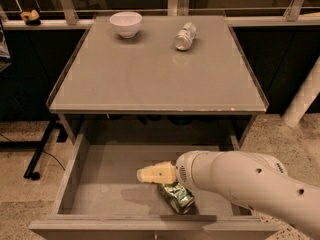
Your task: Place green can into top drawer
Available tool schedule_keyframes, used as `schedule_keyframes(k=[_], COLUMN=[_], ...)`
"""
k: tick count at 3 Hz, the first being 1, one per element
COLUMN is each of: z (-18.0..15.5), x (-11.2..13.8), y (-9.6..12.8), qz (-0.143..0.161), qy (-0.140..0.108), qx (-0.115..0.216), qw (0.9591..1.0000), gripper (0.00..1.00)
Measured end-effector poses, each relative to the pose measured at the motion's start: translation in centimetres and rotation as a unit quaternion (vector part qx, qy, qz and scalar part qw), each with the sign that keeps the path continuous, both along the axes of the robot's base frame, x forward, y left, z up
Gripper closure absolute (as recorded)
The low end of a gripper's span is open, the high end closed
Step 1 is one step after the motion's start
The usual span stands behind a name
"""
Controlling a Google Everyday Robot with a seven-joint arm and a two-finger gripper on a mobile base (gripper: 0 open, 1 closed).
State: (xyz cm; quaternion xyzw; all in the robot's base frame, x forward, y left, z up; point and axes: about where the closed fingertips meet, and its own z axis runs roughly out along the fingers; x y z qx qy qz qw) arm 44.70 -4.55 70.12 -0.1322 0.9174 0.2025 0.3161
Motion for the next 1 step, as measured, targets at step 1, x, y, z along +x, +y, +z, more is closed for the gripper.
schedule_keyframes(k=[1], z=[0.00], x=[0.00], y=[0.00], qz=[0.000], qy=[0.000], qx=[0.000], qw=[1.0000], gripper=[0.00])
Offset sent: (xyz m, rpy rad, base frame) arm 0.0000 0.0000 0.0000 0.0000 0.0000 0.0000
